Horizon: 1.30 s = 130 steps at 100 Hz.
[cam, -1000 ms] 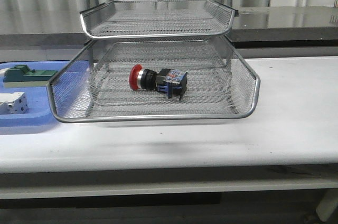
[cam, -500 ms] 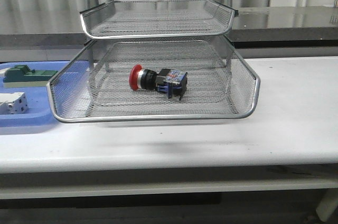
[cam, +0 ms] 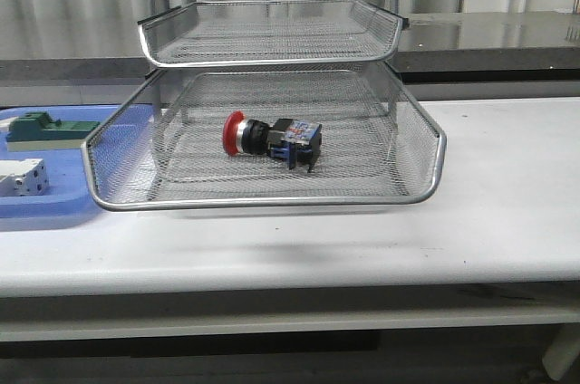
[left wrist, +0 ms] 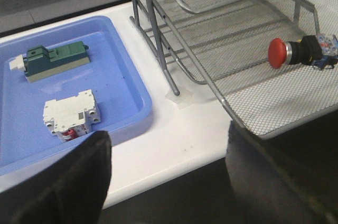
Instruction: Place button on rack with both arms
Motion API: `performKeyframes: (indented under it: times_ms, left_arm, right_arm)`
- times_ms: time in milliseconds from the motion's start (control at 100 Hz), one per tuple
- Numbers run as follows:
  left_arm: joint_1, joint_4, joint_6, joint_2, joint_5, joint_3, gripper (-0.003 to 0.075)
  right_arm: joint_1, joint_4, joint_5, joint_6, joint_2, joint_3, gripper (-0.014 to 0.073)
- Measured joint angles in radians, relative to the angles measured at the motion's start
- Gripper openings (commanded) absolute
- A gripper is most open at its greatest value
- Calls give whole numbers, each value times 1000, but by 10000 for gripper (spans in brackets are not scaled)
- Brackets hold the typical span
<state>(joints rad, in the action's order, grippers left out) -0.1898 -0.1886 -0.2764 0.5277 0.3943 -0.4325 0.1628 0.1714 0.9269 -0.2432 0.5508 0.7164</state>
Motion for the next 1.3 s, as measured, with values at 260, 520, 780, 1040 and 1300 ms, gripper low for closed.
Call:
performKeyframes:
  times_ms: [260,520,780,1040,1300]
  left_arm:
    - [0,-1,2,-214,-91,135,452]
    - [0,-1,3,-305,-171,172,448]
    - [0,-1,3,-305,-183,177,239]
    - [0,-1,4,-305,-218,177,-20]
    - [0,-1,4,-305,-222,177,-20]
  right_arm:
    - [0,0,0,0,0,0,-71]
    - [0,0,0,0,0,0,-71]
    - [0,0,0,0,0,0,-71]
    - [0,0,0,0,0,0,-71]
    - [0,0,0,0,0,0,-71]
